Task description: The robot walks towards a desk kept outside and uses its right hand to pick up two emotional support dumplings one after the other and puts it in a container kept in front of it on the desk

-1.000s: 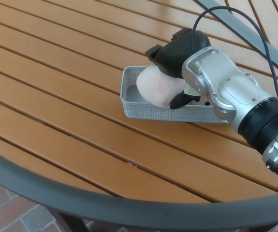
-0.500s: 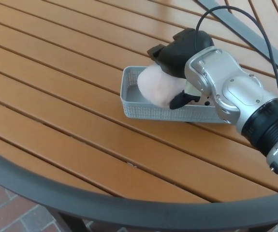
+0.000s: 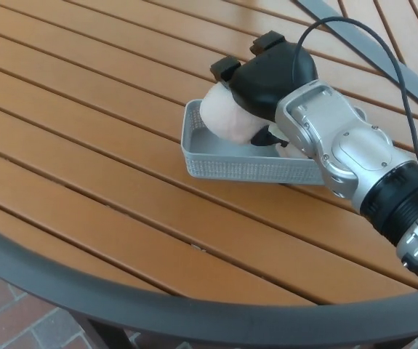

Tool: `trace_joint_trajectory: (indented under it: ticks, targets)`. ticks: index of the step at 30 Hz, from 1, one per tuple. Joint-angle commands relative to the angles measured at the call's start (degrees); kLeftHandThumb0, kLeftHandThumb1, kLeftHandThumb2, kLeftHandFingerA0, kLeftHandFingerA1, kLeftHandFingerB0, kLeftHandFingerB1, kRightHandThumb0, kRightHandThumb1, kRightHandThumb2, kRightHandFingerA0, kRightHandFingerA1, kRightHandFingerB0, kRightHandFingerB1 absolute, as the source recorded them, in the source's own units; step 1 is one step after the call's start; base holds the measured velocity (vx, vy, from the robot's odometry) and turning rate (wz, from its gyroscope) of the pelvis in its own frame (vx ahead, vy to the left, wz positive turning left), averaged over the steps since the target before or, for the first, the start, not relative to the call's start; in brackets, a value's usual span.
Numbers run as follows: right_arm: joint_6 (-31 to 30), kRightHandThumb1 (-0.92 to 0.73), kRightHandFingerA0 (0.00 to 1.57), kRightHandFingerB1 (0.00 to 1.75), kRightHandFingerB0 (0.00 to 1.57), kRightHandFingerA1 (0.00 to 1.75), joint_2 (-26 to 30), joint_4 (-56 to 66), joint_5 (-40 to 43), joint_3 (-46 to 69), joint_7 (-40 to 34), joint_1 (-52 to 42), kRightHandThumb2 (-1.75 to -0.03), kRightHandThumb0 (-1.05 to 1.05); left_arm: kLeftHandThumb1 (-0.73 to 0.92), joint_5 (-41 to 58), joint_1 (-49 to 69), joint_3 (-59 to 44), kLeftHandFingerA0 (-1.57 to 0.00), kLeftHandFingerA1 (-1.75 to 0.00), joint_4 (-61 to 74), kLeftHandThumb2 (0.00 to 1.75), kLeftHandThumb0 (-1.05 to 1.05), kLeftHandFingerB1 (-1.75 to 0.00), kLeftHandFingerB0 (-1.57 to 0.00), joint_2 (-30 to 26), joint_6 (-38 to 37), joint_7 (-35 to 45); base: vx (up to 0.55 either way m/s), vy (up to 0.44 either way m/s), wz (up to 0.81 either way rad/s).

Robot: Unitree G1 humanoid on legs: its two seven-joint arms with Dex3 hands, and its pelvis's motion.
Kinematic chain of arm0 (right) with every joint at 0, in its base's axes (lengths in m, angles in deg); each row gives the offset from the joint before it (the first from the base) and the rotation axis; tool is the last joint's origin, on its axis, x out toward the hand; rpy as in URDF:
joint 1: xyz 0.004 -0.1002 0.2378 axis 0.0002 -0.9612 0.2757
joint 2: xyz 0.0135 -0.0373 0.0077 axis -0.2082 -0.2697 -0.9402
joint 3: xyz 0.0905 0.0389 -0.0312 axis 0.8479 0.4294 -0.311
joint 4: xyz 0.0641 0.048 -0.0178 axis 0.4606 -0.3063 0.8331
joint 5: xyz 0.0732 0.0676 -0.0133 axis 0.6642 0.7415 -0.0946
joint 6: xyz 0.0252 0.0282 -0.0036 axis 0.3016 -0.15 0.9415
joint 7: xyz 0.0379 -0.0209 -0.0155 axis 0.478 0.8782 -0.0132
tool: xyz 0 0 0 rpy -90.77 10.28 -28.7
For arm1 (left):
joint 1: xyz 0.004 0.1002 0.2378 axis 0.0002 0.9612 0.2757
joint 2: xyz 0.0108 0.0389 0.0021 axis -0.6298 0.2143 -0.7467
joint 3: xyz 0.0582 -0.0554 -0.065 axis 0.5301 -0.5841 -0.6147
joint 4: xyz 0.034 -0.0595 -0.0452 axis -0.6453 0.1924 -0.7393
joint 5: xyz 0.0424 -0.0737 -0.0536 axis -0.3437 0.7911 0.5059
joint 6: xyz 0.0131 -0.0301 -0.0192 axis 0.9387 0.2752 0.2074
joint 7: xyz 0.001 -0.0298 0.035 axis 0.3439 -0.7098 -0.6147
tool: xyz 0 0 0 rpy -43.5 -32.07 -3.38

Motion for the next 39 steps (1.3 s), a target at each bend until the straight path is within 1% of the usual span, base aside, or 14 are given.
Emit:
trace_joint_trajectory:
  ticks: [1,2,3,6,7,9,16,17,19,20,30,35,36,39]
  targets:
    - [-4.98,-0.45,0.00,0.09,0.09,0.08,-2.60,-5.85,-5.22,-1.93,-20.35,0.89,-0.74,-0.82,0.55,0.19,1.71,-0.04,-0.83,-0.67,0.57,0.56,-0.32,-0.54,-0.79,-0.17,-2.78,1.84,0.00,0.000,0.00]
    - [-5.61,-0.45,0.00,0.09,0.09,0.08,-2.94,-6.53,-5.55,-2.26,-20.39,1.15,-0.74,-0.82,0.55,0.02,1.78,0.10,-0.83,-0.67,0.78,0.56,-0.32,-0.54,-0.79,-0.20,-2.68,1.70,0.00,0.000,0.00]
    - [-6.40,-0.49,0.00,0.00,0.08,0.12,-3.36,-7.52,-6.11,-2.86,-20.04,1.69,-0.76,-0.89,0.54,0.16,1.75,0.03,-0.83,-0.67,1.06,0.56,-0.32,-0.54,-0.80,-0.21,-2.44,2.00,0.00,0.000,0.00]
    - [-6.75,-0.50,0.00,0.00,0.07,0.14,-3.64,-8.57,-6.55,-3.54,-19.34,2.55,-0.78,-0.89,0.53,0.40,1.37,-0.18,-0.84,-0.68,0.92,0.56,-0.32,-0.54,-0.82,-0.31,-2.42,2.46,0.00,0.000,0.00]
    - [-6.32,-0.52,0.00,0.00,0.00,0.18,-3.61,-8.90,-6.36,-3.72,-18.96,2.85,-0.84,-0.91,0.53,0.19,1.32,-0.04,-0.83,-0.66,0.90,0.56,-0.33,-0.54,-0.79,-0.37,-2.73,2.43,0.00,0.000,0.00]
    - [-4.80,-0.51,0.00,0.00,0.00,0.21,-3.34,-8.77,-5.17,-3.29,-17.66,2.87,-0.92,-0.91,0.53,0.07,1.27,0.06,-0.85,-0.70,1.06,0.56,-0.36,-0.54,-0.84,-0.40,-3.06,2.57,0.00,0.000,0.00]
    - [-3.11,-0.52,0.00,0.00,0.00,0.21,-3.61,-7.83,-2.27,-1.65,-13.64,2.43,-0.94,-0.95,0.53,0.08,1.14,-0.14,-0.87,-0.71,1.11,0.56,-0.35,-0.55,-0.85,-0.41,-3.54,2.78,0.00,0.000,0.00]
    - [-3.78,-0.66,0.00,0.00,0.00,0.00,-3.74,-6.54,-0.55,-0.64,-7.18,2.71,-0.62,-1.05,0.53,-0.17,0.98,0.01,-0.85,-0.69,0.98,0.56,-0.36,-0.55,-0.83,-0.44,-3.39,2.44,0.00,0.000,0.00]
    - [-5.08,-0.66,0.00,0.00,0.00,0.00,-3.84,-4.38,2.56,1.23,4.98,3.60,-0.62,-1.05,0.53,-0.49,0.72,0.17,-0.86,-0.69,0.62,0.56,-0.35,-0.55,-0.83,-0.49,-3.21,1.84,0.00,0.000,0.00]
    - [-5.31,-0.66,0.00,0.00,0.00,0.00,-3.78,-4.16,2.90,1.56,6.88,3.95,-0.62,-1.05,0.53,-0.45,0.71,0.12,-0.86,-0.69,0.51,0.56,-0.35,-0.55,-0.83,-0.49,-3.23,1.77,0.00,0.000,0.00]
    - [-5.75,-0.68,0.00,0.00,0.00,0.00,-0.87,-1.64,6.71,6.26,18.37,6.76,-0.63,-1.05,0.52,-0.69,0.76,0.36,-0.86,-0.72,0.73,0.56,-0.36,-0.55,-0.85,-0.73,-2.83,1.78,0.00,0.000,0.00]
    - [-5.57,-0.66,0.00,0.00,0.00,0.00,-0.32,-0.10,7.29,7.71,20.33,6.72,-0.63,-1.05,0.52,-1.08,0.74,0.69,-0.87,-0.70,0.49,0.56,-0.36,-0.55,-0.84,-0.86,-3.00,1.57,0.00,0.000,0.00]
    - [-4.13,-0.55,0.00,0.00,0.00,0.00,0.57,1.77,5.79,6.33,21.25,6.30,-0.75,-1.00,0.53,-0.72,0.72,0.36,-0.87,-0.71,0.68,0.56,-0.35,-0.55,-0.84,-0.87,-3.42,1.61,0.00,0.000,0.00]
    - [-3.63,-0.55,0.00,0.00,0.00,0.00,1.10,3.08,5.14,5.75,22.08,5.98,-0.75,-1.00,0.53,-0.57,0.72,0.22,-0.87,-0.71,0.77,0.56,-0.35,-0.55,-0.84,-0.87,-3.60,1.63,0.00,0.000,0.00]
